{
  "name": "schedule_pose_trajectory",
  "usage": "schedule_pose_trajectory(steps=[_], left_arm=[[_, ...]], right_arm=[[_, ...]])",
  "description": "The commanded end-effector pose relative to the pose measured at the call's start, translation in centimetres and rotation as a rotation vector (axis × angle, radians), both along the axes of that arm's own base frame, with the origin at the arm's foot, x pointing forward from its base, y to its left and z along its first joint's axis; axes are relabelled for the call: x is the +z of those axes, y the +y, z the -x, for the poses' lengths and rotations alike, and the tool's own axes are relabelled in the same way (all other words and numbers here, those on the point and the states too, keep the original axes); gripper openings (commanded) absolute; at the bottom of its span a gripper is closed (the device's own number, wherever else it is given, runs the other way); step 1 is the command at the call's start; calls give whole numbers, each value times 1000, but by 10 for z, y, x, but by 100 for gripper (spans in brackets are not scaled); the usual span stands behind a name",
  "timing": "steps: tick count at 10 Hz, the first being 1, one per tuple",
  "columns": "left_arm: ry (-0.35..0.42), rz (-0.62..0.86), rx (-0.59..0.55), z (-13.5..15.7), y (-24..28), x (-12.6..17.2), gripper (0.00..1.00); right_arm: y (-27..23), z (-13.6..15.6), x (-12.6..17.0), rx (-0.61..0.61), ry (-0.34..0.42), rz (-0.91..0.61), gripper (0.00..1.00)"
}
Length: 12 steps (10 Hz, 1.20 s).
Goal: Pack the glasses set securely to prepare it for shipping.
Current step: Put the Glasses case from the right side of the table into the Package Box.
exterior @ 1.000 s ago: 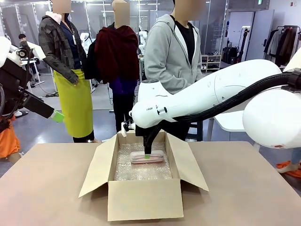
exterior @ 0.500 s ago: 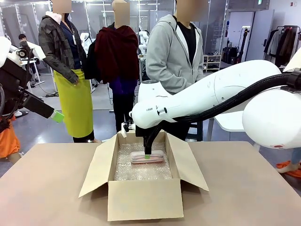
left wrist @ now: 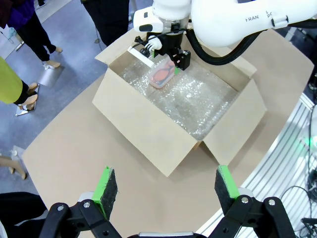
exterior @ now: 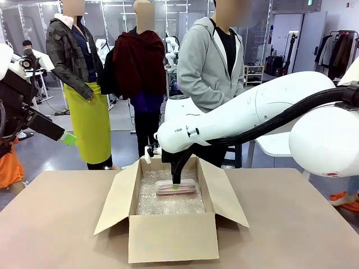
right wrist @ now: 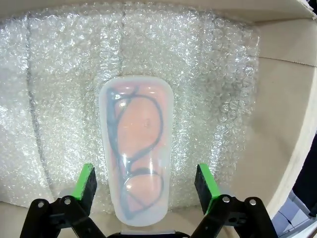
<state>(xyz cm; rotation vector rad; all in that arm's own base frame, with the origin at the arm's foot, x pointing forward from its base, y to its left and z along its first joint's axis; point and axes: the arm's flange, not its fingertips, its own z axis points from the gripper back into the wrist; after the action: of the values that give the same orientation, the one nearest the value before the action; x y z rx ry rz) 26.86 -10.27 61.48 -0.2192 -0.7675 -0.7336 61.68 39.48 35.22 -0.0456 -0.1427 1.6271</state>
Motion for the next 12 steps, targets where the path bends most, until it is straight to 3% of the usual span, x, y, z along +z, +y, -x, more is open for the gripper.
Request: schedule_pose_trajectory(steps=[1,4,7,12], left_arm=[[-4,2,-5,0,1,1,100],[-4,2,-5,0,1,1,100],[-4,2,-5,0,1,1,100],[-4,2,-5,0,1,1,100]], right_arm=[[0,0,0,0,0,0,100],[-8,32,56,-40,-48,7,100],[-37,51,87,-116,-80,-9,100],[-138,122,144,-370,-162,-162,100]])
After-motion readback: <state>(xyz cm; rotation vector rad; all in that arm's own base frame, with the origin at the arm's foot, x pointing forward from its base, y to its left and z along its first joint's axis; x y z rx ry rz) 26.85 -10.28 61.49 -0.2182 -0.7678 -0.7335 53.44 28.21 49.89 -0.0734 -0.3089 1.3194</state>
